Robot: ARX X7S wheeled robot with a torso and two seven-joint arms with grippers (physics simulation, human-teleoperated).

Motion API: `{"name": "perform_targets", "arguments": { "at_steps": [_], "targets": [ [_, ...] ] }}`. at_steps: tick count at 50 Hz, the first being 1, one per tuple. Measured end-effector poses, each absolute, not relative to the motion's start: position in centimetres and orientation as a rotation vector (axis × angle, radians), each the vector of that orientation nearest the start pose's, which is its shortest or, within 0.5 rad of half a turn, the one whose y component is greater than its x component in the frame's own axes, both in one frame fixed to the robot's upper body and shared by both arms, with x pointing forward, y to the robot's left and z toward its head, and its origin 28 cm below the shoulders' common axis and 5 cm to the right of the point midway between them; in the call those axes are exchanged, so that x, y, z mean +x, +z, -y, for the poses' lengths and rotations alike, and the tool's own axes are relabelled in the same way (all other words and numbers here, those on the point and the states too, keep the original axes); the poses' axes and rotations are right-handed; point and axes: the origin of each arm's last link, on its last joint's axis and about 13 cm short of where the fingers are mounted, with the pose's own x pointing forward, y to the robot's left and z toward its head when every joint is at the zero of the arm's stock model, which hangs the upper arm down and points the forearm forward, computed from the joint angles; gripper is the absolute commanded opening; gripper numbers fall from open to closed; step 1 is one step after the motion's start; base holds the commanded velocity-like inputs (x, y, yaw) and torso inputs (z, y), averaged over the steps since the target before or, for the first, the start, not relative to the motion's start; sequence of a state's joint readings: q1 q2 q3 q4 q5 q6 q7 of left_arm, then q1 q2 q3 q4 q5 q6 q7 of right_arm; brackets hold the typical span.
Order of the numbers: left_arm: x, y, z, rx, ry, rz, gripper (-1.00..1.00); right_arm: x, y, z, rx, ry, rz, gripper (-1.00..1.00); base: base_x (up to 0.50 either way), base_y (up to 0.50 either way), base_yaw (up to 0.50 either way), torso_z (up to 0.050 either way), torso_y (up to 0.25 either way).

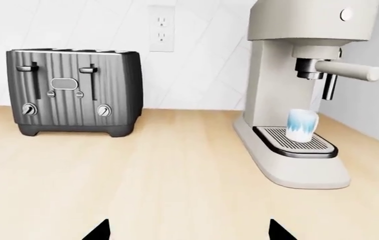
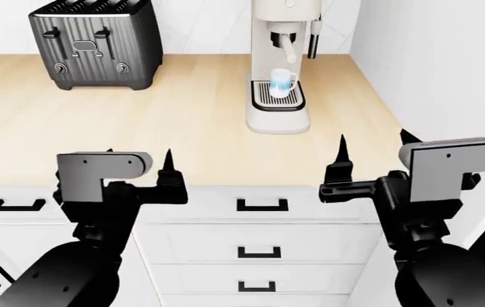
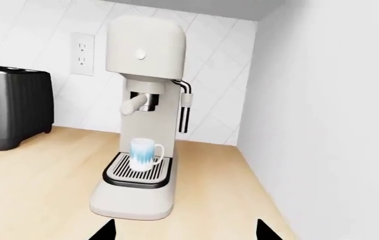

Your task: Press the button on the coffee machine to serve coffee.

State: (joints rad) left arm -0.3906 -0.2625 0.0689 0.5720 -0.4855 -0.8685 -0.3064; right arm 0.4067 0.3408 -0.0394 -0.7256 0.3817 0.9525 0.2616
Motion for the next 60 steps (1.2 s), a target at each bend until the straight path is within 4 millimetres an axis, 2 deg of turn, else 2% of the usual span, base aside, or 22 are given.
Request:
{"name": "perform_targets", "arguments": {
  "at_steps": [7, 18, 43, 60],
  "targets": [
    [24.5, 17.2, -21.9, -0.030, -0.054, 0.026, 1.00, 22.6, 19.7, 13.5, -0.128, -0.023, 0.149, 1.00, 0.00, 0.00, 0.00, 0.000, 0.000],
    [24.5, 18.1, -22.5, -0.005, -0.048, 0.029, 1.00, 22.2, 20.0, 14.3, -0.127, -0.028, 0.144, 1.00, 0.18, 0.00, 0.00, 0.000, 0.000],
    [24.3, 17.3, -22.5, 0.005, -0.037, 0.021, 1.00, 22.2, 19.3, 14.5, -0.113, -0.006, 0.122, 1.00, 0.41, -0.19, 0.00, 0.000, 0.000],
    [24.4, 17.1, -22.6, 0.007, -0.026, 0.022, 1.00, 22.3, 19.1, 14.2, -0.120, 0.016, 0.112, 1.00, 0.40, -0.01, 0.00, 0.000, 0.001]
  ]
}}
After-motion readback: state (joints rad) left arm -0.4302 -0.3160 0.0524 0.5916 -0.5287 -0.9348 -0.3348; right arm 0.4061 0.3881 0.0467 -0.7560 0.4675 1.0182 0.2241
